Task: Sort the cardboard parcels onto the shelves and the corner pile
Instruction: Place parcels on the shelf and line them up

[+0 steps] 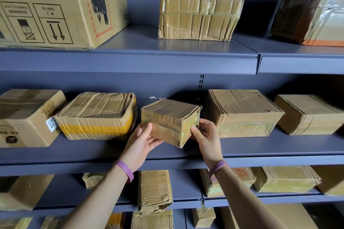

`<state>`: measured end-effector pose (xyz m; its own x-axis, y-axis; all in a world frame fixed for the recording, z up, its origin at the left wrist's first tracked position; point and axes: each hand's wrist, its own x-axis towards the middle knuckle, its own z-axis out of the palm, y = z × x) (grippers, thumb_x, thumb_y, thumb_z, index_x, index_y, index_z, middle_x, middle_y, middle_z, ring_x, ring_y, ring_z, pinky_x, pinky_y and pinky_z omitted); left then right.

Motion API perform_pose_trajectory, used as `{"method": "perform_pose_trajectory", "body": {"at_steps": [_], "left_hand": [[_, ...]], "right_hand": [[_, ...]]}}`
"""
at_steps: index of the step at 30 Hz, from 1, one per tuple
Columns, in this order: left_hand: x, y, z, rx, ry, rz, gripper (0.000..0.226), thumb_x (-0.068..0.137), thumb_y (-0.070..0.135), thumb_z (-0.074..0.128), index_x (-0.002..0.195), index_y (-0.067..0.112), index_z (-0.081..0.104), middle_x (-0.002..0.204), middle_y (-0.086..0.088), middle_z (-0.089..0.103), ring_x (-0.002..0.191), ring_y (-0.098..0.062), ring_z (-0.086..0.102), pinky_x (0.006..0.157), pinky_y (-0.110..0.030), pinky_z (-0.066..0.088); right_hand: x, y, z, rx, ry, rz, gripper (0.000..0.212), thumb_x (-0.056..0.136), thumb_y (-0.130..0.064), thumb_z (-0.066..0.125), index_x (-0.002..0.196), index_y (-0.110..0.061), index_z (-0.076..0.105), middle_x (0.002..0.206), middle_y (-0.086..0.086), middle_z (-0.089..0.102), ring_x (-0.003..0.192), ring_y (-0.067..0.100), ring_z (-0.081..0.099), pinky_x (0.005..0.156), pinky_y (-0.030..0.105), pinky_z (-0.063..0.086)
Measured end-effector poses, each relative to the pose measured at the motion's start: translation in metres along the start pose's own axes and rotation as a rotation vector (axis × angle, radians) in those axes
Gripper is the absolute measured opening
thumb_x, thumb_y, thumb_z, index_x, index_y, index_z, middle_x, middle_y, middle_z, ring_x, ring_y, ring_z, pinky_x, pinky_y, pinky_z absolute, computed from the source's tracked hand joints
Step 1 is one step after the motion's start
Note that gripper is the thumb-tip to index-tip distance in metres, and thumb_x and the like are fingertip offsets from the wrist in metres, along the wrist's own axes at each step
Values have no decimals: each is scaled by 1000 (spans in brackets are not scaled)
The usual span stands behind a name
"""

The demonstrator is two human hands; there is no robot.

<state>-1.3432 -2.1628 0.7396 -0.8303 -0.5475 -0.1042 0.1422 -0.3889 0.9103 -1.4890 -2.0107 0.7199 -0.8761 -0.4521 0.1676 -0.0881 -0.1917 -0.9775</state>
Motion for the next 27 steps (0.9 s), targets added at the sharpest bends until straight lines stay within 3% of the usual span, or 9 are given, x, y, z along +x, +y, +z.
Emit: {"method": "perform_pose_trajectory", "body": {"at_steps": [3,5,7,9,13,17,21,23,27], "left_hand": [[-3,-1,1,19,-2,52,29,102,23,50,130,16,51,123,-9,69,115,-21,66,103,-40,49],[-4,-2,0,51,-26,96,31,101,14,51,132,15,49,124,-9,68,119,-22,64,100,-38,52],[-4,-4,-1,82,-34,127,37,99,6,53,135,14,46,126,-10,67,122,-23,62,99,-38,53],[-4,-6,-2,115,-29,147,40,97,1,54,133,15,46,125,-8,67,122,-22,62,99,-38,53],[-5,-7,-1,184,5,171,46,90,1,68,130,15,51,118,-4,71,121,-24,62,102,-41,51],[-9,-2,3,255,-33,188,61,75,38,70,129,17,55,123,-2,69,123,-15,60,108,-37,41],[-11,-2,5,311,2,215,63,74,57,64,126,22,58,123,7,68,122,-10,59,111,-39,41],[-11,-4,3,296,-2,211,61,76,56,67,129,27,58,129,8,66,126,-8,57,114,-41,38],[-10,-7,1,334,4,222,43,91,40,66,132,29,59,130,7,65,127,-9,56,114,-41,37]], "right_hand": [[-1,-2,0,14,-39,-13,26,97,-15,61,122,-23,61,122,9,64,114,24,64,94,39,55],[-4,-5,1,-15,-96,-19,35,98,-45,54,124,-25,66,130,6,63,123,23,59,103,45,49],[-7,-7,0,-53,-124,17,59,79,-81,50,114,-38,70,134,0,60,128,16,55,110,44,43],[-7,-5,-2,-12,-186,69,73,67,-92,48,116,-42,65,136,-7,60,128,8,54,111,36,42],[-9,-11,-2,14,-208,10,57,82,-67,61,124,-29,66,133,-5,64,131,13,53,115,40,36],[-8,-12,-2,8,-220,-41,49,90,-23,64,138,-15,56,127,-2,67,125,13,58,108,28,43],[-7,-8,-3,26,-178,-52,45,93,8,58,130,-16,57,119,-10,71,115,5,62,94,20,49],[-6,-6,-4,36,-167,-54,48,90,17,54,127,-13,56,113,-13,72,109,3,63,86,18,50],[-6,-5,-6,37,-155,-71,46,88,17,58,123,-12,57,111,-9,73,107,6,65,89,22,51]]}}
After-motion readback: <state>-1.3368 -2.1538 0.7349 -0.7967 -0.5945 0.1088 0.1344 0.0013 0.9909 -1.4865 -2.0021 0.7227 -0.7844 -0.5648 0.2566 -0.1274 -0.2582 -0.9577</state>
